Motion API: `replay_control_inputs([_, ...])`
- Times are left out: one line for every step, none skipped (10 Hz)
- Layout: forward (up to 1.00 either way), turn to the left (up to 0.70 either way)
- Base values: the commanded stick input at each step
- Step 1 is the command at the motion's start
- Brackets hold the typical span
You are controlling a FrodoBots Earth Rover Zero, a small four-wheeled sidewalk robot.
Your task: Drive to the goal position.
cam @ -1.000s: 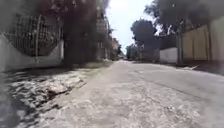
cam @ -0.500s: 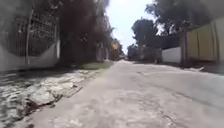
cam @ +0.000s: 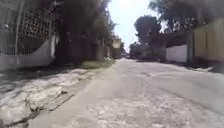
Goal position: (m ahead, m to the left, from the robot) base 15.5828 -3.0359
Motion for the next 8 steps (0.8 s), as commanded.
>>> replay_control_inputs([1.00, -0.17])
replay_control_inputs([1.00, -0.07])
replay_control_inputs([1.00, -0.01])
replay_control_inputs([1.00, 0.02])
replay_control_inputs([1.00, 0.02])
replay_control_inputs([1.00, 0.02])
replay_control_inputs([1.00, 0.02])
replay_control_inputs([1.00, 0.02])
